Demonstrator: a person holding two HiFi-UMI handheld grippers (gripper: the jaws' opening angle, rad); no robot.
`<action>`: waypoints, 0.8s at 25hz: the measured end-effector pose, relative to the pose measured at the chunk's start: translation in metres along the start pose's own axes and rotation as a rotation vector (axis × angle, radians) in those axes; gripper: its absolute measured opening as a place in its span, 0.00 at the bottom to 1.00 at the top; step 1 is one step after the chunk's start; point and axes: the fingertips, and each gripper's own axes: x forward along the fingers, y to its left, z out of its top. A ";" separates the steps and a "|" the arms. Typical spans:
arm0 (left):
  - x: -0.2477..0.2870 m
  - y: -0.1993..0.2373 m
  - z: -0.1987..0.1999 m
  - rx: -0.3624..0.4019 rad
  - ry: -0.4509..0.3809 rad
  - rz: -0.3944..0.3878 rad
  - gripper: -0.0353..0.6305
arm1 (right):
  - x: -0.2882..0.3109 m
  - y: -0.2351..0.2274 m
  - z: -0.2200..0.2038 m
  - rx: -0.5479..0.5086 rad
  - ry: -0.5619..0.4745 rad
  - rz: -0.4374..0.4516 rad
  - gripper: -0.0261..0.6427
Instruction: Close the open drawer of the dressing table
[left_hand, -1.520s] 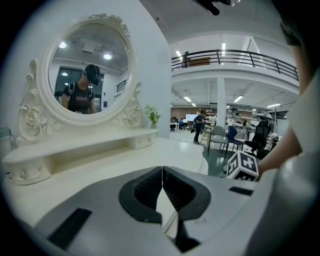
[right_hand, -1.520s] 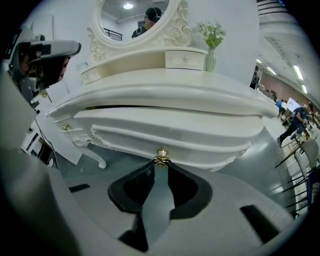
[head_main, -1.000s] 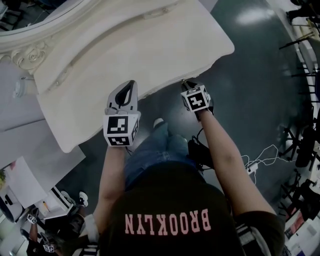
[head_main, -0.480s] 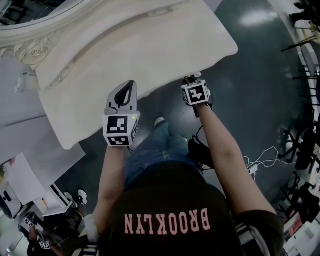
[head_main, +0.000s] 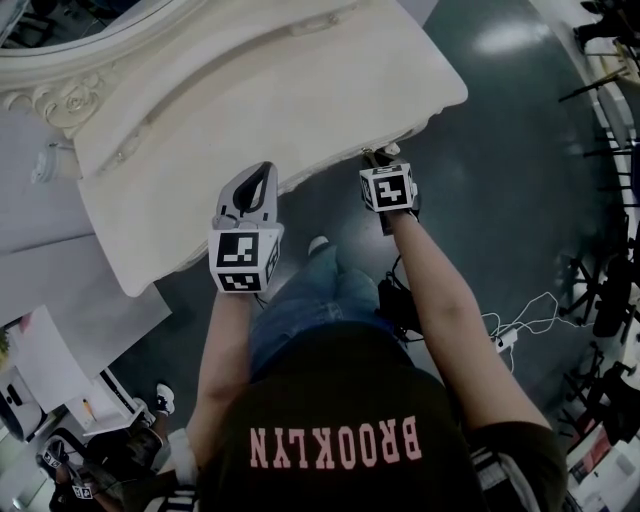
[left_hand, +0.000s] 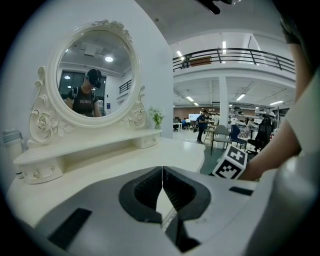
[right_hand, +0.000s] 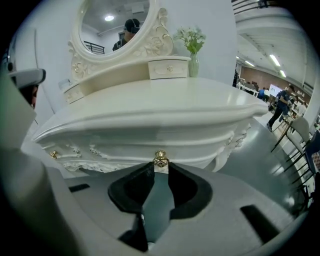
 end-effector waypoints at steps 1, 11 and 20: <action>-0.001 -0.003 0.000 0.001 -0.001 -0.001 0.06 | -0.004 -0.001 0.000 -0.003 -0.007 -0.002 0.13; -0.029 -0.032 0.015 0.002 -0.041 0.009 0.06 | -0.053 0.002 0.001 -0.028 -0.095 0.037 0.04; -0.052 -0.049 0.043 -0.001 -0.114 0.040 0.06 | -0.109 0.009 0.019 -0.083 -0.205 0.051 0.04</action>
